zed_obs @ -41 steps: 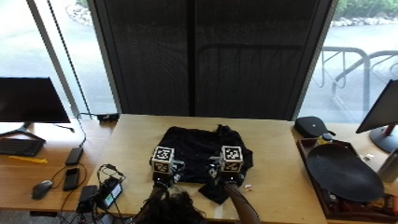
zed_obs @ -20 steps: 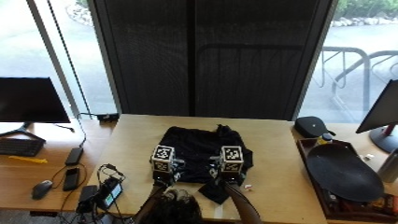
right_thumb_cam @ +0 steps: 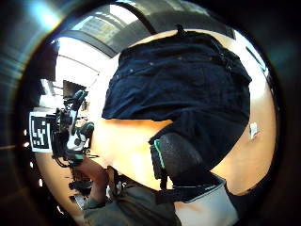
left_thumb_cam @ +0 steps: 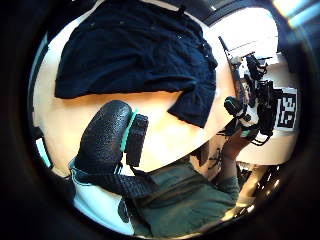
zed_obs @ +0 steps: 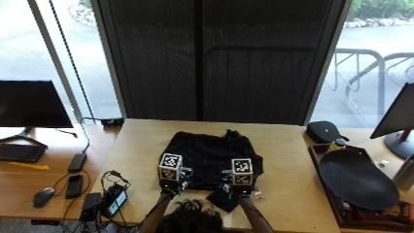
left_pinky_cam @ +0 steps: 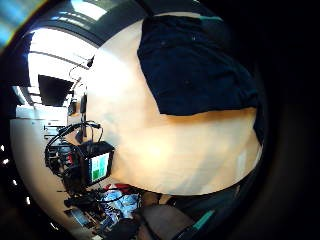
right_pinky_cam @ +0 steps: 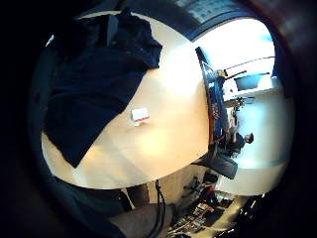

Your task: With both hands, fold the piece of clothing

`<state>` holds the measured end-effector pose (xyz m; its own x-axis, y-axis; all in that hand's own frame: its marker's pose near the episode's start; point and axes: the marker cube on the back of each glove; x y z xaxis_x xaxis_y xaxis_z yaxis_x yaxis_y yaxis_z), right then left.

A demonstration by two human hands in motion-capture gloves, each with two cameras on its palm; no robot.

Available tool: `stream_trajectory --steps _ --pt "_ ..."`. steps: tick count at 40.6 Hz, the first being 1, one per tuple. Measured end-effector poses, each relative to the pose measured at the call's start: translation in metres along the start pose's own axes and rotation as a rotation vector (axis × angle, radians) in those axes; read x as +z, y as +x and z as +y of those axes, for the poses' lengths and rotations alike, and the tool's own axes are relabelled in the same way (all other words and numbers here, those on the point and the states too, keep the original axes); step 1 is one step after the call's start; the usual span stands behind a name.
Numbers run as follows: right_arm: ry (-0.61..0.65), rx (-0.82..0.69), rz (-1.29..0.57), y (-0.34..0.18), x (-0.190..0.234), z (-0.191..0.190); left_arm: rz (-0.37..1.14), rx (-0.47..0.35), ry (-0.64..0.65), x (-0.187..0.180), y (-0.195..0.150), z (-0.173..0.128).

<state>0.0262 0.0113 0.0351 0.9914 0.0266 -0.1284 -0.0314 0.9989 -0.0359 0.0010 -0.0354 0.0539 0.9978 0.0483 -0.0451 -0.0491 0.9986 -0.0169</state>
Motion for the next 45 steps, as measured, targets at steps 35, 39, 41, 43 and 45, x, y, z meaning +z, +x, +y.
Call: stream_trajectory --steps 35,39,41,43,45 --pt "-0.046 0.0 0.227 -0.004 0.047 -0.007 -0.24 0.002 -0.113 0.036 0.004 -0.001" --pt "0.056 -0.014 0.323 0.002 0.077 -0.034 -0.214 0.028 -0.11 0.036 0.01 -0.001" --pt "0.074 -0.027 0.337 0.004 0.077 -0.037 -0.18 0.046 -0.199 0.037 0.012 0.007" --pt "0.075 -0.039 0.324 0.005 0.071 -0.037 -0.167 0.051 -0.279 0.033 0.012 0.016" --pt "0.06 -0.056 0.292 0.007 0.061 -0.036 -0.178 0.036 -0.309 0.025 0.008 0.02"
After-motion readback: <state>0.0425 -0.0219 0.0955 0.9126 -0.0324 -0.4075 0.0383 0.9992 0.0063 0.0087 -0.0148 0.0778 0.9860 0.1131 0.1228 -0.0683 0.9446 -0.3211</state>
